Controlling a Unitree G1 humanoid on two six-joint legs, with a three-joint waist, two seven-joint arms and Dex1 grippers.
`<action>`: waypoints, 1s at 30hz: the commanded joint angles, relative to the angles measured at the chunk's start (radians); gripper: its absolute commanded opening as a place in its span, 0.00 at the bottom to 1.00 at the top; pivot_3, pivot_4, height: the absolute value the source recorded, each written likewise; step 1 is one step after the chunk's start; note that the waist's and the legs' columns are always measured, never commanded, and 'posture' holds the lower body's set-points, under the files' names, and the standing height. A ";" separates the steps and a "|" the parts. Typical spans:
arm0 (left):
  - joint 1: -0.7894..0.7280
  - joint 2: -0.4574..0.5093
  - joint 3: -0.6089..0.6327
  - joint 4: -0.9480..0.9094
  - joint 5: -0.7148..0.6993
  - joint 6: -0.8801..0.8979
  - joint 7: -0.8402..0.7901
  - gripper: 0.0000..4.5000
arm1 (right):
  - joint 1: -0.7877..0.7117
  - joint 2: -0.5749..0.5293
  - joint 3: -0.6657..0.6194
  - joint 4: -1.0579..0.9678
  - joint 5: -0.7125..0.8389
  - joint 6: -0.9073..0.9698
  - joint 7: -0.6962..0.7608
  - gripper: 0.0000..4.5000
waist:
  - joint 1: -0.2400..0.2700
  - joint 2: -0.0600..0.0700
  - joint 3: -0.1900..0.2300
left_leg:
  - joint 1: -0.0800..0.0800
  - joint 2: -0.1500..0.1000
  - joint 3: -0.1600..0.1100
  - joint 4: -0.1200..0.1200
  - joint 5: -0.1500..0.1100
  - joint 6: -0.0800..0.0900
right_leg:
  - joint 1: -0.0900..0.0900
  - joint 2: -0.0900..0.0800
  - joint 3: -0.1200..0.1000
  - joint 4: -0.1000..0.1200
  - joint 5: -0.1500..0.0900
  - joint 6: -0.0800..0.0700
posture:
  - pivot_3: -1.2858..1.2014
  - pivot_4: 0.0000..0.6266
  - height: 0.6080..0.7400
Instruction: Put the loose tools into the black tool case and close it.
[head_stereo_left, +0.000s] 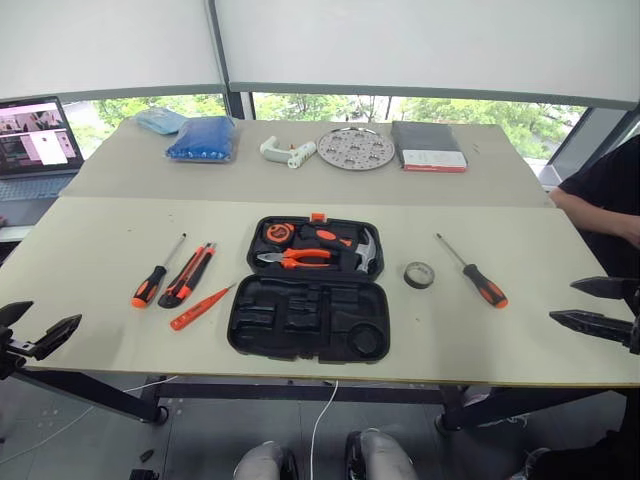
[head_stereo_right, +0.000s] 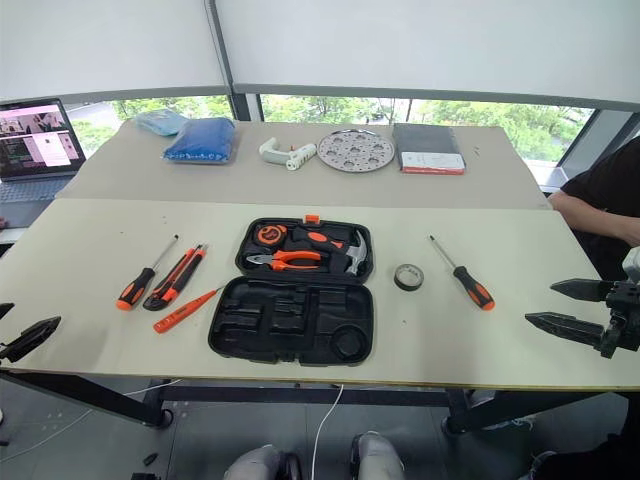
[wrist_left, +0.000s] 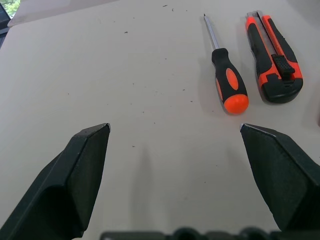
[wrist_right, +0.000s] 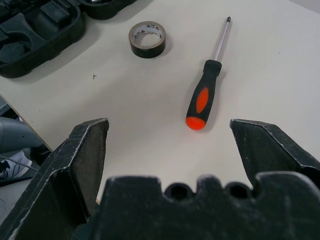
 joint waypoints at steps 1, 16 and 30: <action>-0.003 0.031 0.021 -0.027 -0.002 0.019 0.004 0.99 | -0.011 0.002 -0.021 0.008 -0.013 -0.029 0.001 1.00 | 0.000 0.000 0.000 | 0.000 0.000 0.000 0.000 0.000 0.000 | 0.000 0.000 0.000 0.000 0.000 0.000 | 0.52 0.24 0.84; -0.558 0.137 -0.431 0.103 0.044 0.510 0.160 0.99 | -0.245 0.050 0.126 -0.457 0.215 0.149 -0.047 1.00 | 0.009 0.001 0.001 | 0.001 0.000 -0.001 -0.001 0.002 -0.004 | 0.002 0.003 0.000 0.001 0.001 0.001 | 0.52 0.24 0.84; -0.828 0.038 -0.742 0.516 0.255 0.308 0.063 0.99 | -0.509 0.172 0.353 -0.627 0.290 0.202 -0.132 1.00 | 0.013 0.001 0.002 | -0.009 -0.001 -0.001 0.011 0.003 -0.003 | -0.004 0.004 -0.004 0.006 0.001 0.000 | 0.52 0.24 0.84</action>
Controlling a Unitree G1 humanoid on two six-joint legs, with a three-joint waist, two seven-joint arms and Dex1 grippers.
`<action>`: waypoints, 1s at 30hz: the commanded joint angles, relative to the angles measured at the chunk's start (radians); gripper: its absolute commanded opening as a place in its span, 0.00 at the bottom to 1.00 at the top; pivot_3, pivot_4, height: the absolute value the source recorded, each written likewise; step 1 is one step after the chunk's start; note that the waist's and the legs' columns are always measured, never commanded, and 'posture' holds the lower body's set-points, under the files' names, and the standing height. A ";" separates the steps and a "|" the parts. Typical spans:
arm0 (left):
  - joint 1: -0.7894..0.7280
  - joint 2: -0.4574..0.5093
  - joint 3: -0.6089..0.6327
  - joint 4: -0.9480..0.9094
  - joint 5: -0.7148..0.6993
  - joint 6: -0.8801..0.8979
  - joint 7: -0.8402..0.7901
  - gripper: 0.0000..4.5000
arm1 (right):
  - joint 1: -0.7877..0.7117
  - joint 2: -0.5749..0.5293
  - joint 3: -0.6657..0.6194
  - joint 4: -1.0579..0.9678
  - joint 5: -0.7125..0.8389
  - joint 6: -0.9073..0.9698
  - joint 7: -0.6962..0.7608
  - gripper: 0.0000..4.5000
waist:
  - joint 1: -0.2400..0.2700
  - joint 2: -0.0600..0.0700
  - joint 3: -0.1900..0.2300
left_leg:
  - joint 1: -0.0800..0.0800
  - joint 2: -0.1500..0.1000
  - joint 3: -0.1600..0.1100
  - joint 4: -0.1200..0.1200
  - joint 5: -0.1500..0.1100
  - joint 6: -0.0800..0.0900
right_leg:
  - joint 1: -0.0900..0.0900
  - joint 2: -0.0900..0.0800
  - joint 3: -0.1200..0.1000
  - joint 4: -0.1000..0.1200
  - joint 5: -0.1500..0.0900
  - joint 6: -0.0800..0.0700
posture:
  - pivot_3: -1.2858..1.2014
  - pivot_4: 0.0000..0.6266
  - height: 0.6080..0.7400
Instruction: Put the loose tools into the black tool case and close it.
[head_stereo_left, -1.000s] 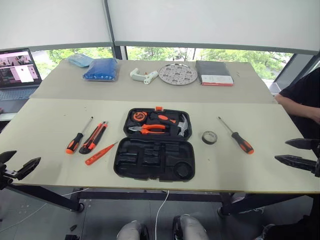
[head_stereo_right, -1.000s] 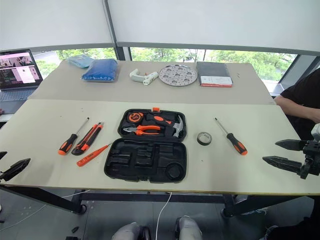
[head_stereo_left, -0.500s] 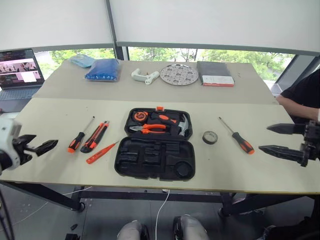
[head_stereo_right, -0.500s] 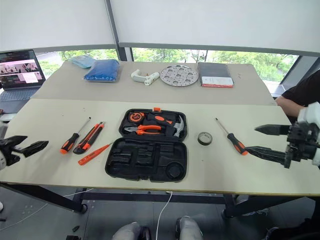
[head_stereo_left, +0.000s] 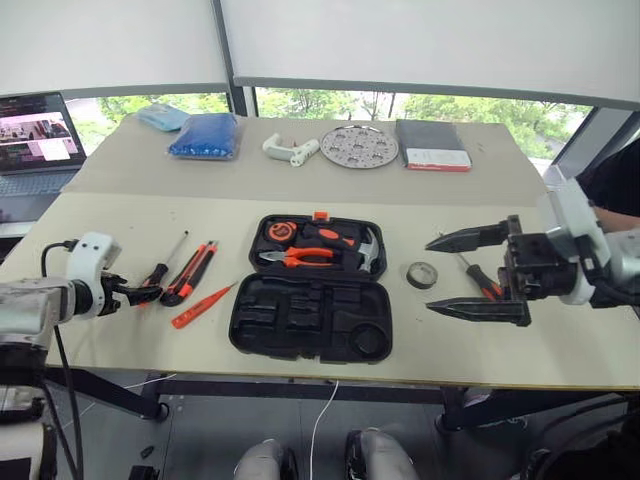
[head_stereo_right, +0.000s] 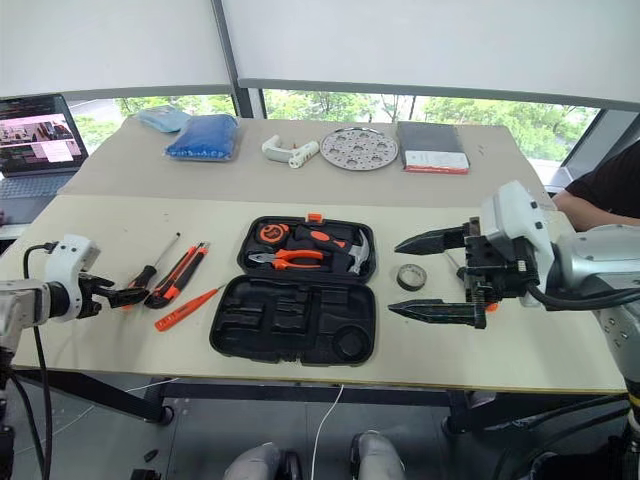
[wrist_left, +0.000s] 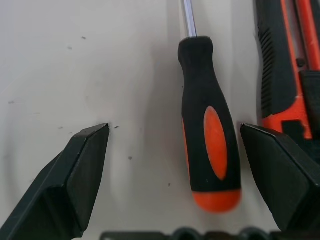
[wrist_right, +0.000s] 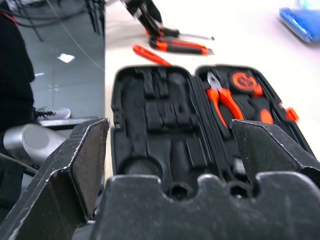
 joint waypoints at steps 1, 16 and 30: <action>-0.042 -0.019 -0.036 0.091 0.059 -0.049 -0.014 0.94 | -0.042 0.013 0.013 -0.030 0.014 0.012 -0.026 1.00 | 0.002 0.000 0.000 | -0.001 0.000 -0.001 0.003 0.000 0.000 | 0.000 -0.001 0.000 0.003 0.000 0.000 | 0.52 0.24 0.84; -0.193 -0.008 0.010 0.208 0.107 -0.333 -0.079 0.20 | 0.013 0.017 0.034 -0.020 -0.075 0.004 -0.073 1.00 | 0.007 -0.002 0.001 | -0.005 0.001 -0.004 0.012 0.001 0.007 | -0.002 -0.003 -0.002 0.010 0.000 0.000 | 0.52 0.24 0.84; -0.402 -0.218 -0.282 0.079 0.155 -0.726 -0.706 0.20 | 0.233 0.004 -0.085 -0.142 -0.079 0.010 -0.180 1.00 | -0.001 -0.005 0.002 | -0.019 0.000 -0.012 0.026 0.003 0.017 | -0.004 0.000 -0.019 0.010 -0.001 0.003 | 0.52 0.24 0.84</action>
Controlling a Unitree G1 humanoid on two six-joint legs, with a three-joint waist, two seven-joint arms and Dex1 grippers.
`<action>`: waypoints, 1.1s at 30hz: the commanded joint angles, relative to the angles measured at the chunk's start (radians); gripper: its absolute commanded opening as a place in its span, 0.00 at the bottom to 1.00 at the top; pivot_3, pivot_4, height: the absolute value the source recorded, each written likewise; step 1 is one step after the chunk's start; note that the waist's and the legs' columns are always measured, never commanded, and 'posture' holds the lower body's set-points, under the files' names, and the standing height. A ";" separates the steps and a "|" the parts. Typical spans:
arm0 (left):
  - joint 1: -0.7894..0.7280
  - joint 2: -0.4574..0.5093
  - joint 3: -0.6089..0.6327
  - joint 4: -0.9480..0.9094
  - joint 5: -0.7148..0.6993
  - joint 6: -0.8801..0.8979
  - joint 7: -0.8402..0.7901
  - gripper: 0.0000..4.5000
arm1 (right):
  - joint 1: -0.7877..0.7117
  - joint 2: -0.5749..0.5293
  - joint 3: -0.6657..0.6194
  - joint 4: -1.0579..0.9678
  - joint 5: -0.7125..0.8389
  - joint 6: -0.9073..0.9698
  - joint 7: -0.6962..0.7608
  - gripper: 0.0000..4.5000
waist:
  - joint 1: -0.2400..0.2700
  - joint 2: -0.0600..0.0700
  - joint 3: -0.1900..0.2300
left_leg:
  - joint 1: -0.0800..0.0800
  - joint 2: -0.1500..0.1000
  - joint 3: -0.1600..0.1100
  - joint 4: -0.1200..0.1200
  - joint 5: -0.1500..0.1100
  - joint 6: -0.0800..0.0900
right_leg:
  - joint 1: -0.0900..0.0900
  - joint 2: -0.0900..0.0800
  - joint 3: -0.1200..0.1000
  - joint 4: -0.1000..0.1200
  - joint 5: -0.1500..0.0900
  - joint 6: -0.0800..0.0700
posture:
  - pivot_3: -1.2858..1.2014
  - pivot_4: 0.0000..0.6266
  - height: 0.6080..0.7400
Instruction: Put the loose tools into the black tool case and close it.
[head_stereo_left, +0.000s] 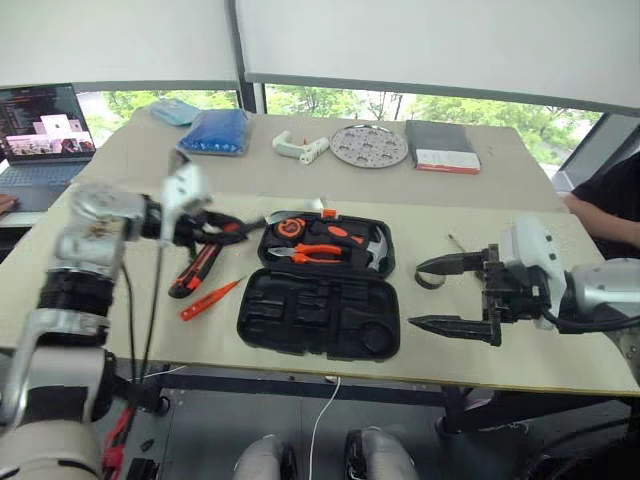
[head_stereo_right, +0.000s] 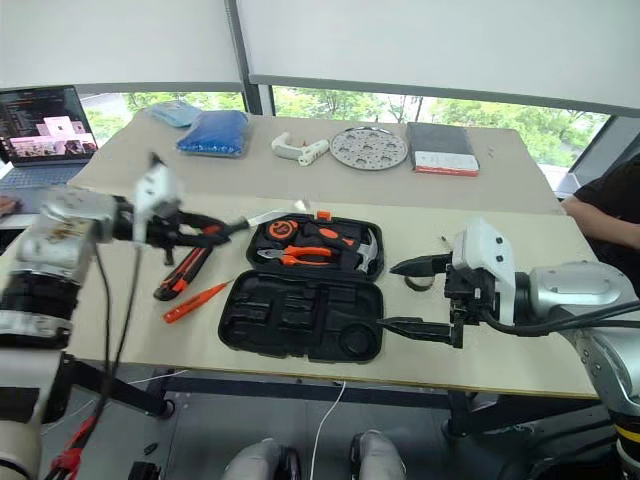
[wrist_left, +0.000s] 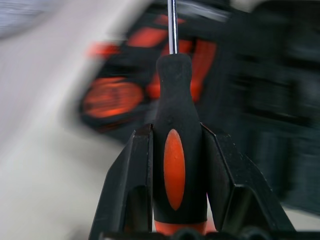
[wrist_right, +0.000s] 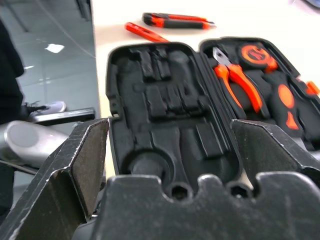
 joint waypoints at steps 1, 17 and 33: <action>-0.067 -0.046 -0.046 0.076 0.059 -0.122 -0.044 0.20 | 0.029 -0.005 -0.063 -0.059 0.004 0.004 -0.041 1.00 | -0.005 0.000 0.000 | 0.000 0.001 0.000 0.000 0.000 0.000 | 0.000 0.000 0.000 0.000 0.000 0.000 | 0.52 0.24 0.84; -0.155 -0.190 -0.109 0.361 0.230 -0.378 0.009 0.20 | 0.062 0.008 -0.067 -0.097 0.016 0.014 -0.149 1.00 | 0.007 0.000 0.000 | -0.006 0.001 -0.006 0.009 -0.004 0.008 | 0.001 -0.002 0.000 0.000 0.000 0.000 | 0.52 0.24 0.84; -0.181 -0.221 -0.028 0.278 0.144 -0.214 -0.050 0.93 | 0.054 0.028 -0.050 -0.098 0.031 0.003 -0.135 1.00 | 0.007 0.000 0.000 | -0.007 0.000 -0.006 0.012 -0.006 0.011 | 0.002 -0.003 0.000 0.000 0.002 0.004 | 0.52 0.24 0.84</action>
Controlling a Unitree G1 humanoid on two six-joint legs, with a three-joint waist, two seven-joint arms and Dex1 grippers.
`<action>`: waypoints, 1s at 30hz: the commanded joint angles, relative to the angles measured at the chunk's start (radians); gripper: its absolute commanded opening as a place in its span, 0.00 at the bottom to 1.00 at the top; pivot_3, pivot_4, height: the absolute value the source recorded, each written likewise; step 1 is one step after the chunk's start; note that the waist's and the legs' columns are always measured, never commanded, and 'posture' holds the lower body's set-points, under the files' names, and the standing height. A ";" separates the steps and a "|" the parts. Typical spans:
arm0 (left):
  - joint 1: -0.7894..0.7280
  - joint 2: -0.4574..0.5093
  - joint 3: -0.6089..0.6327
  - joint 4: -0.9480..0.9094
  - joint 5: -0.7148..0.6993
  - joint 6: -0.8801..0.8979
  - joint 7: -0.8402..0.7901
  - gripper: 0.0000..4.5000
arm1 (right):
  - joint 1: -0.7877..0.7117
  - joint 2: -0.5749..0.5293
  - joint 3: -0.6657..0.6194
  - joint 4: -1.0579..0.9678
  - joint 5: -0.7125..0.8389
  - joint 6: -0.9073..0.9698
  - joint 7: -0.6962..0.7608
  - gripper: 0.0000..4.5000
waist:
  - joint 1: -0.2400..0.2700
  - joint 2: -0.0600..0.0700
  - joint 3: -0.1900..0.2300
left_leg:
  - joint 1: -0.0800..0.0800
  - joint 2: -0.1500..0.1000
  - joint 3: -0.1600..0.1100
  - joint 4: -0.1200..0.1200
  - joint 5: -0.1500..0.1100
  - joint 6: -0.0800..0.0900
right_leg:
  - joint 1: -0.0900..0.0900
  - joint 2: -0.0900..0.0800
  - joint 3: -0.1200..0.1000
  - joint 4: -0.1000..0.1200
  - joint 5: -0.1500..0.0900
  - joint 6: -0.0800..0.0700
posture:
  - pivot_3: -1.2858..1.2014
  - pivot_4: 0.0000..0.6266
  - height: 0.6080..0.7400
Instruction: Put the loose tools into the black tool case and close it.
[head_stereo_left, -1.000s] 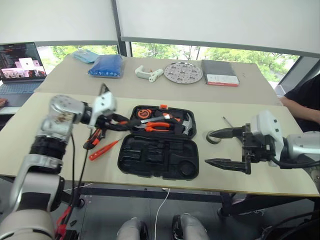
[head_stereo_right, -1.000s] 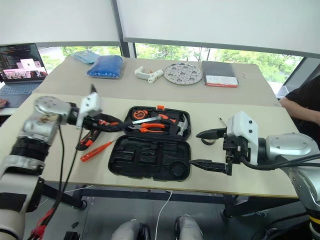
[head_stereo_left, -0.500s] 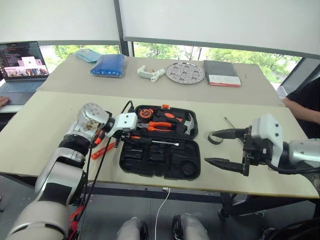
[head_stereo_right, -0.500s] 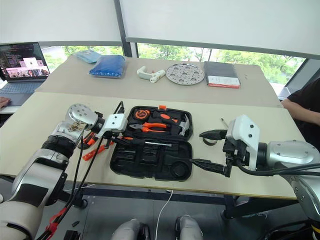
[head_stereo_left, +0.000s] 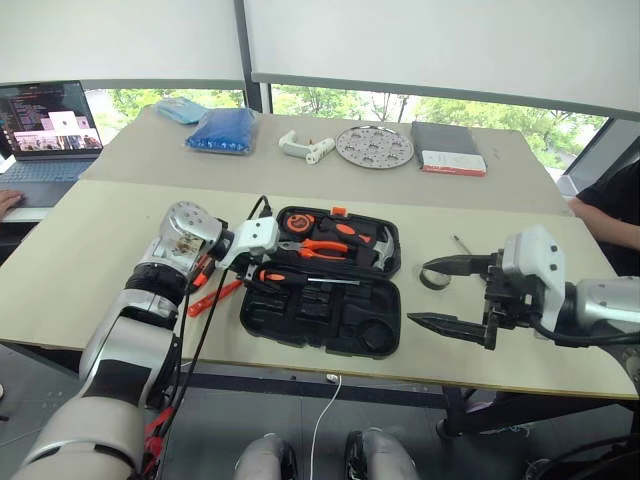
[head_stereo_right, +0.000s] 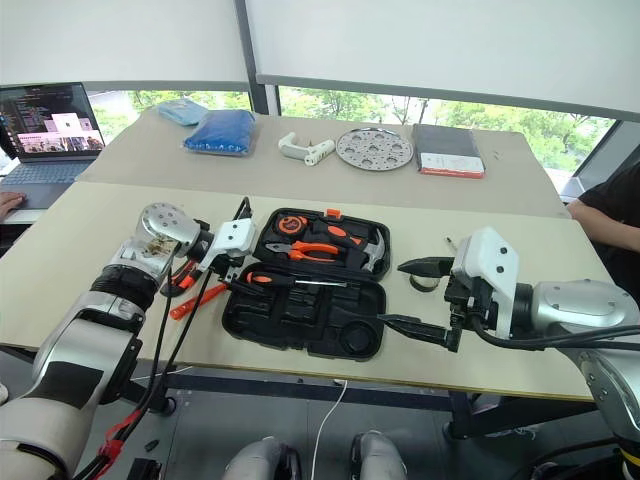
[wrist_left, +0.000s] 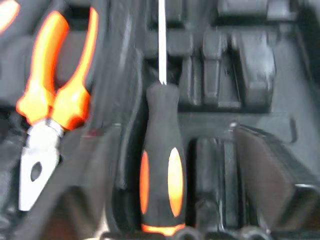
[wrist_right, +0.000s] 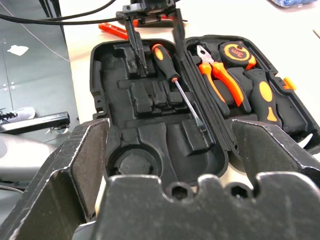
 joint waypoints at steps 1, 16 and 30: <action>-0.039 -0.019 0.028 -0.037 -0.019 0.014 0.031 0.87 | -0.021 0.008 -0.008 -0.019 0.016 -0.012 0.003 1.00 | 0.000 0.000 0.000 | 0.000 0.000 0.000 0.000 0.000 0.000 | 0.000 0.000 0.000 0.000 0.000 0.000 | 0.52 0.24 0.84; -0.002 -0.066 -0.059 0.011 0.102 -0.061 0.085 0.01 | -0.029 0.030 0.009 -0.007 0.003 -0.019 -0.002 1.00 | 0.000 0.000 0.000 | 0.000 0.000 0.000 0.000 0.000 0.000 | 0.000 0.000 0.000 0.000 0.000 0.000 | 0.52 0.24 0.84; 0.021 -0.070 -0.042 0.001 0.086 -0.066 0.116 0.01 | -0.001 0.038 -0.004 0.020 -0.030 -0.021 -0.019 1.00 | -0.002 0.001 0.000 | 0.003 0.000 0.000 0.000 0.000 0.001 | 0.003 0.000 0.000 0.000 0.000 0.000 | 0.52 0.24 0.84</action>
